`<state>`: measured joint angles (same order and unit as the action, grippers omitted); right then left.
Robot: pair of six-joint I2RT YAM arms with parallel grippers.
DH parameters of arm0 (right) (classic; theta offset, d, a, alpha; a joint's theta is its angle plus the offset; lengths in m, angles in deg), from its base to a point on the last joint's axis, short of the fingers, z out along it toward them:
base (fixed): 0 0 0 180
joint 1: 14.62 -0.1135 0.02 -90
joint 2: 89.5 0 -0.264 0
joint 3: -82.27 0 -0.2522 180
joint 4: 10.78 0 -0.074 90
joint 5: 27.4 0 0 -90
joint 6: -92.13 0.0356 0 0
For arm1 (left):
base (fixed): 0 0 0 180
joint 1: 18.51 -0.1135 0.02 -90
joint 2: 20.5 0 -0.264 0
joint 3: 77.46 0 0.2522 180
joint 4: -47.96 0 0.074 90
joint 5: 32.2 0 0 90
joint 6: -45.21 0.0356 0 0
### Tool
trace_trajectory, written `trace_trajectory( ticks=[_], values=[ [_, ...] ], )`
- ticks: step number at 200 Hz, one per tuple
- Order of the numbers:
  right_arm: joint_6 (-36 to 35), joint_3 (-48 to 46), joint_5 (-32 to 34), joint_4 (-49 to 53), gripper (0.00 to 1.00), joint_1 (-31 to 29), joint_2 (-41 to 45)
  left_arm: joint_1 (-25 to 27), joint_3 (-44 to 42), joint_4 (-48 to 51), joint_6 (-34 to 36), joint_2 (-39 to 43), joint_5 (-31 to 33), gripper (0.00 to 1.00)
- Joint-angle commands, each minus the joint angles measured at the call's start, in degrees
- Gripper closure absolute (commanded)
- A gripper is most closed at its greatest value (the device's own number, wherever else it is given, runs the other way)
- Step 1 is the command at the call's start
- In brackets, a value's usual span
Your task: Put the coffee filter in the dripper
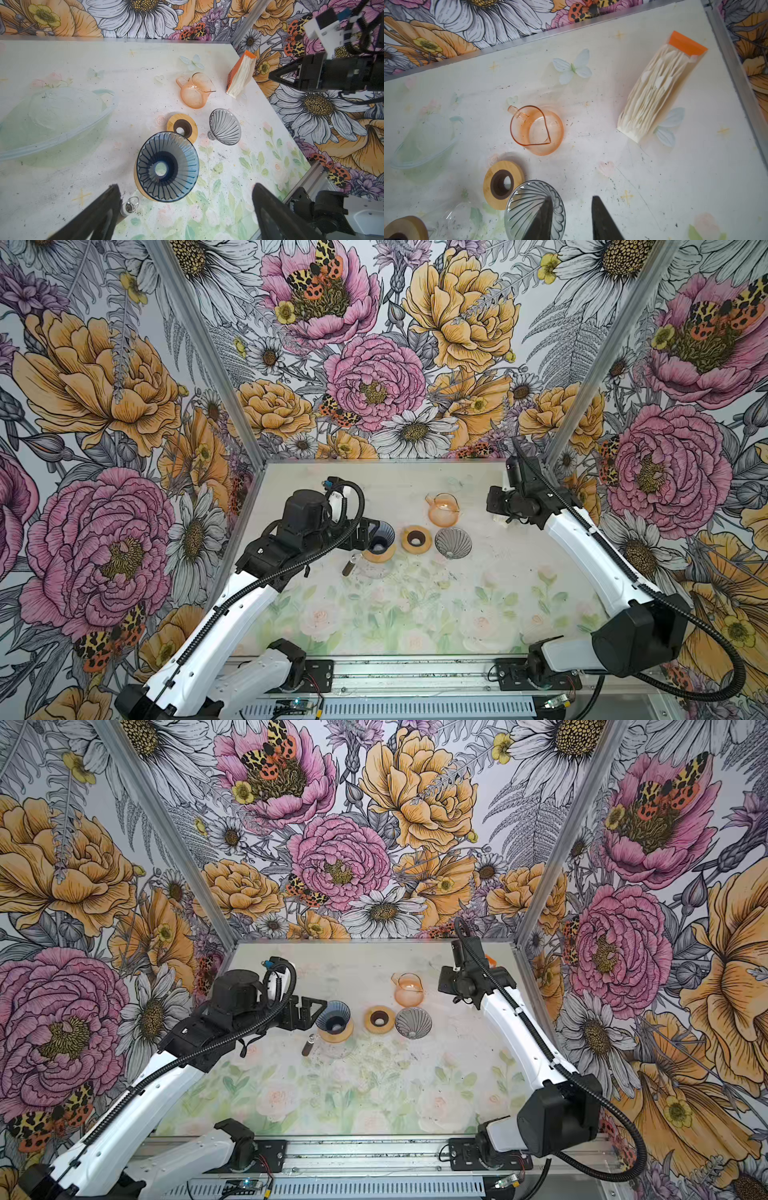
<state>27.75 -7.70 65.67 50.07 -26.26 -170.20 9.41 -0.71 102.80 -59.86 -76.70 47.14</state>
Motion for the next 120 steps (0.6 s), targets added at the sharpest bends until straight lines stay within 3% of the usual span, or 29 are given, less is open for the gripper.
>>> trace_trajectory(
  ticks=[1,55,120],
  values=[
    [-0.9,-0.2,0.2,-0.9,0.68,2.9,-2.1,0.5,-2.0,-4.0,-1.6,1.2,0.9,0.01],
    [-2.2,1.2,-4.1,-5.1,0.72,10.3,-11.2,0.9,-3.6,-5.2,-2.4,0.8,0.7,0.01],
    [-2.3,6.0,-2.6,-6.2,0.75,12.9,-21.5,1.0,-3.3,-5.5,-2.5,0.1,1.3,0.01]
  ],
)
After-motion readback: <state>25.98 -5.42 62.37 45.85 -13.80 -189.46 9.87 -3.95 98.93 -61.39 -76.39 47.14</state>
